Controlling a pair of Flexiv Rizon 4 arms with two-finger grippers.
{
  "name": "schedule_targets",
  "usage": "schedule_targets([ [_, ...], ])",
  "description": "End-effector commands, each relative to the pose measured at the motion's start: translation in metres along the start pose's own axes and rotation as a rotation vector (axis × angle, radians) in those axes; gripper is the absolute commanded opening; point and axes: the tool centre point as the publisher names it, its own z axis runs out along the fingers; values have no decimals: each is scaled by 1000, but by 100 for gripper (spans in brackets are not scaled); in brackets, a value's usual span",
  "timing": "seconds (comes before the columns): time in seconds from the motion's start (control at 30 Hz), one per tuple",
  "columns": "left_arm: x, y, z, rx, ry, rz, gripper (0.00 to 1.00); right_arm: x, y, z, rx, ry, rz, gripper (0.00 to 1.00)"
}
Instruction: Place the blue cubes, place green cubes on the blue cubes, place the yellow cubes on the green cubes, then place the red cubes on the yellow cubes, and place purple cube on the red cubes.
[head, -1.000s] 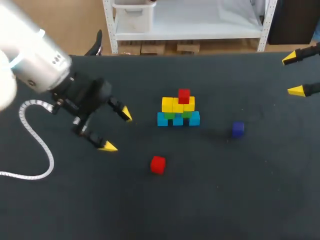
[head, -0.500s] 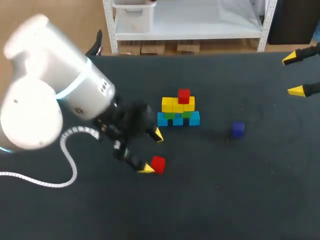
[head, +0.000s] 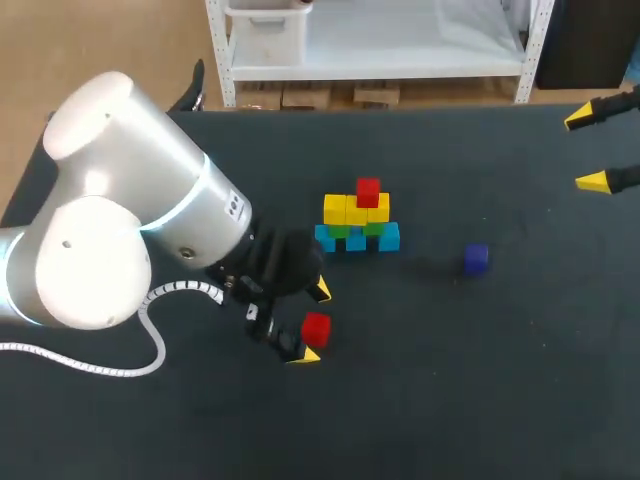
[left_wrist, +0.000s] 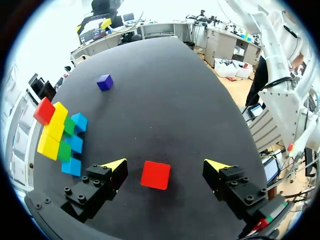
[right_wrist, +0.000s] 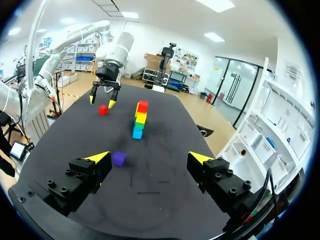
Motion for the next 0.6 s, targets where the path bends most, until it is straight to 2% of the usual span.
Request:
schedule_targets([
  [0.03, 5, 3, 2, 7, 12, 0, 100, 1, 0, 0, 1, -2, -1, 100],
  [0.37, 13, 2, -1, 14, 23, 8, 100, 1, 0, 0, 1, -2, -1, 100],
  [0.6, 12, 8, 2, 18, 14, 18, 100, 1, 0, 0, 1, -2, -1, 100],
])
